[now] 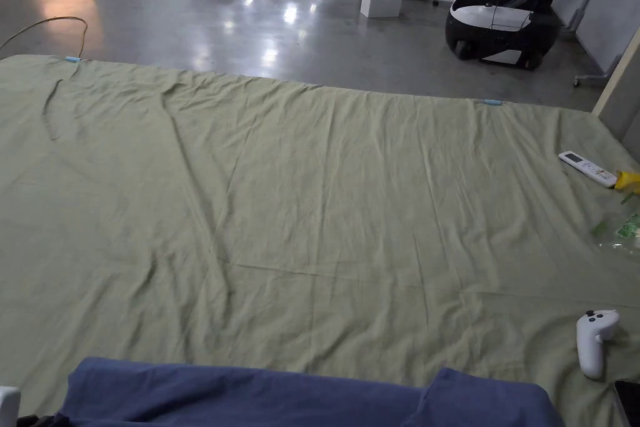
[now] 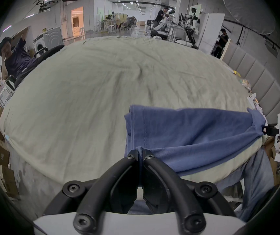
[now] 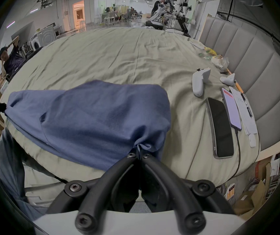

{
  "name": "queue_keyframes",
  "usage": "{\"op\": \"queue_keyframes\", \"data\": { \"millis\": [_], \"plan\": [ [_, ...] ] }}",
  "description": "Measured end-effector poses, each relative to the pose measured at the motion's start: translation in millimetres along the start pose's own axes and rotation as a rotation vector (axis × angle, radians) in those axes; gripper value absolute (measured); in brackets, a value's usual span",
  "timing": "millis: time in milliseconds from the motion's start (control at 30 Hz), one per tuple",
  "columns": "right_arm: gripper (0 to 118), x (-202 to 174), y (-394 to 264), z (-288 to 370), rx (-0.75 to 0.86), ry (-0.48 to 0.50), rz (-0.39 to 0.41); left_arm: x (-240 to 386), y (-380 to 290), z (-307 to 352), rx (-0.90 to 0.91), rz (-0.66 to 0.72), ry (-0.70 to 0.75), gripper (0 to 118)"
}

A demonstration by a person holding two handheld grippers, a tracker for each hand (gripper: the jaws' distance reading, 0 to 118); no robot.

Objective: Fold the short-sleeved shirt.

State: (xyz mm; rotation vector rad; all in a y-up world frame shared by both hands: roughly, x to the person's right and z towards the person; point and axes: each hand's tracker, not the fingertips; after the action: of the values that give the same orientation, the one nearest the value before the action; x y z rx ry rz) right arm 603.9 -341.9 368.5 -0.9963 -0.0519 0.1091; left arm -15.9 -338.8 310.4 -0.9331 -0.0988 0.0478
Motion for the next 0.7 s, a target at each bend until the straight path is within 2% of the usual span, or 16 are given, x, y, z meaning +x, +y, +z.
{"op": "queue_keyframes", "data": {
  "millis": [167, 233, 267, 300, 367, 400, 433, 700],
  "plan": [
    [1, -7.0, -2.9, -12.3, -0.013, -0.012, 0.003, 5.6, -9.8, -15.7, -0.020, -0.010, 0.026, 6],
    [2, -10.7, -3.7, -15.3, -0.007, -0.019, 0.011, 10.3, -11.1, -18.2, -0.016, -0.022, 0.044, 10],
    [7, -12.7, -2.7, -13.4, -0.007, -0.027, 0.025, 11.9, -10.2, -17.5, -0.012, -0.026, 0.052, 17],
    [18, -15.7, -0.4, -9.9, -0.006, -0.044, 0.040, 3.9, -13.2, -24.1, -0.008, -0.033, 0.069, 25],
    [53, -22.1, 6.8, -0.2, 0.006, -0.127, 0.092, 4.6, -7.6, -22.1, 0.005, -0.050, 0.109, 50],
    [67, -24.0, 10.8, 4.9, 0.027, -0.163, 0.104, 5.1, -3.3, -20.7, 0.028, -0.050, 0.116, 54],
    [74, -24.9, 15.6, 9.8, 0.058, -0.177, 0.109, 6.0, 1.4, -19.0, 0.051, -0.049, 0.121, 54],
    [74, -52.0, 85.7, 58.2, 0.448, -0.145, -0.020, 53.3, 65.0, -0.4, 0.317, -0.071, 0.081, 54]
  ]
}}
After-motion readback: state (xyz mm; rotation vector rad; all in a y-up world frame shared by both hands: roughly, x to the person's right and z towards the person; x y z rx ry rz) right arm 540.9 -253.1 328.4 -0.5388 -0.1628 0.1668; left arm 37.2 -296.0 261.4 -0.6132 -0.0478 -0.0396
